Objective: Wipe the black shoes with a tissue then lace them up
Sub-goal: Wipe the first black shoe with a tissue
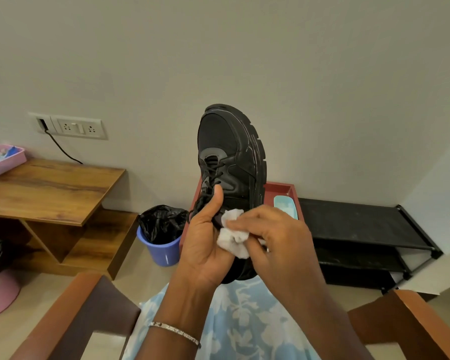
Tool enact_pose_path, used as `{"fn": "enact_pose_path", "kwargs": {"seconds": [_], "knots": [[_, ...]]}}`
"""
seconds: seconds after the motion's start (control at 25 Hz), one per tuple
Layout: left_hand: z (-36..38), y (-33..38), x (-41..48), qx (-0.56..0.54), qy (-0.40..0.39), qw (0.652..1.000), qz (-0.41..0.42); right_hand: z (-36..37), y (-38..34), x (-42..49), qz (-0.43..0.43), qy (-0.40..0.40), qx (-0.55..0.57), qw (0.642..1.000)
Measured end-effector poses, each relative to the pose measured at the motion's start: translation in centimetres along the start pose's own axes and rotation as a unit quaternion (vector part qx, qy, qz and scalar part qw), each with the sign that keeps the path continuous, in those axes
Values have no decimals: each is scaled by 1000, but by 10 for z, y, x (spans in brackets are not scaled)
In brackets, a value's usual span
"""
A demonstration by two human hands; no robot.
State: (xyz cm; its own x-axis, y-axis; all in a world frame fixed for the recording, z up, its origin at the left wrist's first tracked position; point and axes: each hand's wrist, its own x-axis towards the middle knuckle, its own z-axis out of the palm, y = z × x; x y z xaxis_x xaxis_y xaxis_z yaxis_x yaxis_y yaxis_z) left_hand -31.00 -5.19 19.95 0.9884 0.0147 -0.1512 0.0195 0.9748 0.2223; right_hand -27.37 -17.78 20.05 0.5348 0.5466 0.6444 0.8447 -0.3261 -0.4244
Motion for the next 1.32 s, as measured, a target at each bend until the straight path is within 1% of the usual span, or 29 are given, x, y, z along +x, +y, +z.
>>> {"fn": "enact_pose_path", "kwargs": {"seconds": [0.08, 0.12, 0.16, 0.28, 0.32, 0.4, 0.52, 0.6, 0.64, 0.68, 0.8, 0.84, 0.88, 0.92, 1.04, 1.12, 1.2, 1.28, 1.32], "knots": [[-2, 2, 1, 15, 9, 1000, -3, -11, 3, -8, 13, -43, 31, 999], [-2, 1, 1, 15, 14, 1000, 3, -13, 5, -6, 13, -42, 37, 998], [2, -2, 0, 18, 16, 1000, 10, -13, 7, 0, 11, -22, 40, 999], [8, -10, -2, 1, 7, 999, 43, -4, 7, 27, 31, 76, 63, 995], [9, -12, -3, -13, -2, 999, 47, 0, 6, 31, 36, 90, 72, 993], [9, -8, -4, -6, -1, 999, 52, 2, 4, 23, 26, 67, 71, 995], [5, 2, -2, 42, 16, 998, 32, -7, 2, -4, 21, -16, 86, 996], [4, 5, 2, 41, 22, 998, 42, -12, 6, -5, 24, -34, 96, 995], [5, 4, 4, 41, 20, 998, 54, -13, 11, 2, 27, -19, 90, 995], [5, 1, 5, 45, 14, 997, 60, -13, 15, 11, 27, 13, 79, 996], [8, -11, 7, 89, 1, 994, 62, -13, 25, 44, 24, 138, 22, 990], [10, -12, 6, 104, 6, 992, 71, -12, 27, 48, 24, 163, 14, 986], [13, -12, 6, 109, 14, 991, 79, -9, 27, 47, 22, 171, 15, 985], [14, -10, 6, 111, 21, 990, 82, -4, 25, 40, 24, 160, 22, 987], [14, -2, 9, 127, 32, 989, 66, 10, 16, 5, 42, 98, 51, 993], [12, 0, 11, 120, 25, 990, 64, 13, 18, 2, 42, 101, 44, 993], [14, -6, 13, 87, 6, 994, 65, 12, 27, 20, 42, 151, 18, 987], [19, -14, 15, 53, -8, 996, 68, 10, 33, 41, 43, 230, -15, 972], [21, -16, 16, 40, -11, 997, 69, 11, 34, 45, 38, 257, -28, 965]]}}
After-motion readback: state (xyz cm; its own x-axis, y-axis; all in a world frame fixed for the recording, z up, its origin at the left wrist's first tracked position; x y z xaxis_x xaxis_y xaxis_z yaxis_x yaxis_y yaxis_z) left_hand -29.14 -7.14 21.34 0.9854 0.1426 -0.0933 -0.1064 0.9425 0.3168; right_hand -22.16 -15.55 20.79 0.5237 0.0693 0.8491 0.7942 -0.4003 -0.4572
